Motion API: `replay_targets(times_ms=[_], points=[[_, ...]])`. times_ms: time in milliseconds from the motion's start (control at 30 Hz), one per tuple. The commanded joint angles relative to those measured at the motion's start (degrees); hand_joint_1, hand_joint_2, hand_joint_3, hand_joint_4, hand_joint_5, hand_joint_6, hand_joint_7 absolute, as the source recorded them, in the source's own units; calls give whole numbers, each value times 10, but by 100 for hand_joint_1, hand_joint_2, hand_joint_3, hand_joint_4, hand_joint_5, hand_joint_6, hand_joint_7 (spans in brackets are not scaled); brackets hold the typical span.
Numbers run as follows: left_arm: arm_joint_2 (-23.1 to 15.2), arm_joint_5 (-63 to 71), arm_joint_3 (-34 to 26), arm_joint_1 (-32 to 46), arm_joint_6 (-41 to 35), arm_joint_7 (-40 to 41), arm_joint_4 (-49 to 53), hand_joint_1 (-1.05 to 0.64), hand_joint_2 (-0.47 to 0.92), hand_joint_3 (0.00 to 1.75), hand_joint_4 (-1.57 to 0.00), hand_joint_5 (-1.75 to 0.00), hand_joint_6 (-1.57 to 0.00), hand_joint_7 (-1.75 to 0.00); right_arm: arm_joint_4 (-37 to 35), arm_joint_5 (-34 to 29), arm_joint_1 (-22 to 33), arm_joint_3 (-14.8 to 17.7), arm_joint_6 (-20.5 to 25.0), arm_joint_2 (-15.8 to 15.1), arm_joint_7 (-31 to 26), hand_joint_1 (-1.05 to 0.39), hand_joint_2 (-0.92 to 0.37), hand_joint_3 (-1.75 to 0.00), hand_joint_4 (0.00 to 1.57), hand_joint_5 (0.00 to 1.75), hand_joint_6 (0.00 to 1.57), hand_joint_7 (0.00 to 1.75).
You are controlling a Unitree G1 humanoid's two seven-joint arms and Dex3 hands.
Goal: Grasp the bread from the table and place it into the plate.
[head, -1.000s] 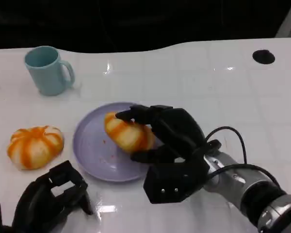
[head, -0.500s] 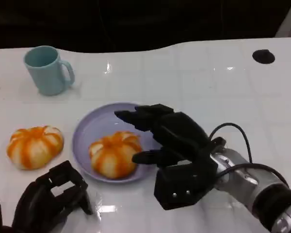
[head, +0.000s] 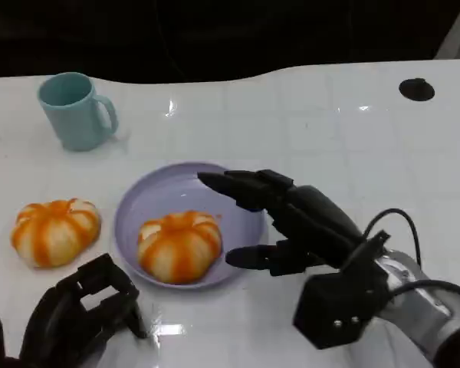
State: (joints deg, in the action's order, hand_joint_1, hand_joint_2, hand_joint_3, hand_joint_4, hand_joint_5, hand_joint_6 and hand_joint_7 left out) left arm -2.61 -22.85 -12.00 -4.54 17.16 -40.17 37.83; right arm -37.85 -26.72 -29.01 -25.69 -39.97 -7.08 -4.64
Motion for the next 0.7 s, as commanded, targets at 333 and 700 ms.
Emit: replay_targets(times_ms=[333, 700], points=[[-1, 2, -1, 3, -10, 0, 15, -50, 92, 17, -79, -167, -72, -138, 80, 239, 130, 77, -112, -12, 160, -47, -92, -22, 40, 73, 60, 22], [-1, 7, 3, 7, -12, 6, 7, -50, 92, 18, -77, -170, -70, -143, 186, 396, 242, 113, -79, 1, 261, -36, -54, -100, 58, 147, 64, 119]])
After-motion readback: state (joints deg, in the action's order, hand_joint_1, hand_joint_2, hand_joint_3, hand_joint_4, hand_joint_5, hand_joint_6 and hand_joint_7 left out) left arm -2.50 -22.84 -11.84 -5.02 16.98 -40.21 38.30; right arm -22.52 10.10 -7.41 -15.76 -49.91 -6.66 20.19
